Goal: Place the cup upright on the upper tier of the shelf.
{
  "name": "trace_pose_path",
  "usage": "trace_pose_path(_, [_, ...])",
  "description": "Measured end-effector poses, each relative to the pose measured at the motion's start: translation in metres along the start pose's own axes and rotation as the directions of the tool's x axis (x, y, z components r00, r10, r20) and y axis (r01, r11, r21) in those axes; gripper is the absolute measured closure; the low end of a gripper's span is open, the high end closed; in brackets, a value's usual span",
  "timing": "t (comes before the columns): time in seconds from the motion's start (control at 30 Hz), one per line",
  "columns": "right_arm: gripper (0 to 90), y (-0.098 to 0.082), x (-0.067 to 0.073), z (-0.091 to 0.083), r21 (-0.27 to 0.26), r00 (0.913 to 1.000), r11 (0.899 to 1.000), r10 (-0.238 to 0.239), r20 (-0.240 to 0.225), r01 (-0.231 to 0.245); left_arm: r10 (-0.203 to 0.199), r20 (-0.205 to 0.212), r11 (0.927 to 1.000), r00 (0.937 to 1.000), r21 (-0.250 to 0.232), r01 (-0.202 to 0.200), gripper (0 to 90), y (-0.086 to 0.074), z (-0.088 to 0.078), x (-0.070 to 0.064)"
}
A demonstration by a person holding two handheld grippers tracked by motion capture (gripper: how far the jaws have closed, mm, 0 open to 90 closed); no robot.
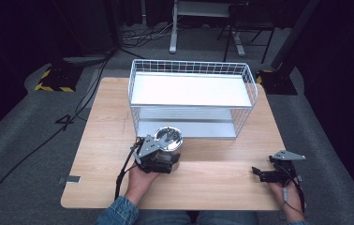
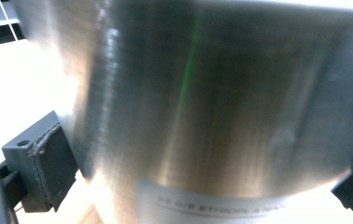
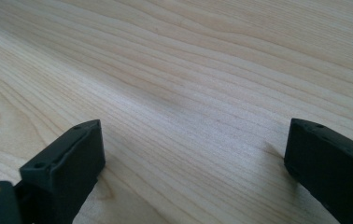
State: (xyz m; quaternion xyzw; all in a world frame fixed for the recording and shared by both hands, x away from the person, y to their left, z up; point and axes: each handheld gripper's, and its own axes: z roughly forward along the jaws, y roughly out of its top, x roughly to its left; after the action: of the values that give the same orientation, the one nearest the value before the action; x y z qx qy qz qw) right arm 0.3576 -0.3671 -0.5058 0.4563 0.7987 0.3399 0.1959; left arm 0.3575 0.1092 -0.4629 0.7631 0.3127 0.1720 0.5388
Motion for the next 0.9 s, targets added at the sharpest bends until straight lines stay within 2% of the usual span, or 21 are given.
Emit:
trace_pose_path(0.17, [6.3,0.0,0.0,0.0,-0.003,1.0,1.0,-0.003,-0.002,0.003,0.002,0.0,1.0,1.0,0.005,-0.002,2.5,0.001,0.0,0.0])
trace_pose_path(0.33, [6.9,0.0,0.0,0.0,-0.004,1.0,1.0,-0.003,-0.003,0.003,0.04,0.0,0.9985,0.9992,0.037,-0.04,3.3,0.006,-0.005,-0.001])
trace_pose_path(0.47, [7.3,0.0,0.0,0.0,-0.005,1.0,1.0,-0.005,-0.002,0.005,0.027,0.016,0.9979,0.9995,0.058,-0.028,3.5,0.009,-0.007,-0.002])
trace_pose_path(0.53, [7.6,0.0,0.001,0.0,-0.007,1.0,1.0,-0.008,0.001,0.008,0.026,0.023,0.9976,0.9994,0.063,-0.027,3.5,0.012,-0.009,-0.003])
trace_pose_path(0.67, [7.8,0.0,0.001,0.0,-0.007,1.0,1.0,-0.009,-0.001,0.009,0.056,0.018,0.9955,0.9983,0.075,-0.057,3.6,0.022,-0.017,-0.008])
trace_pose_path(0.9, [7.8,0.0,0.001,-0.001,-0.007,1.0,1.0,-0.009,0.0,0.009,0.071,0.037,0.9942,0.9968,0.079,-0.073,3.6,0.033,-0.024,-0.012])
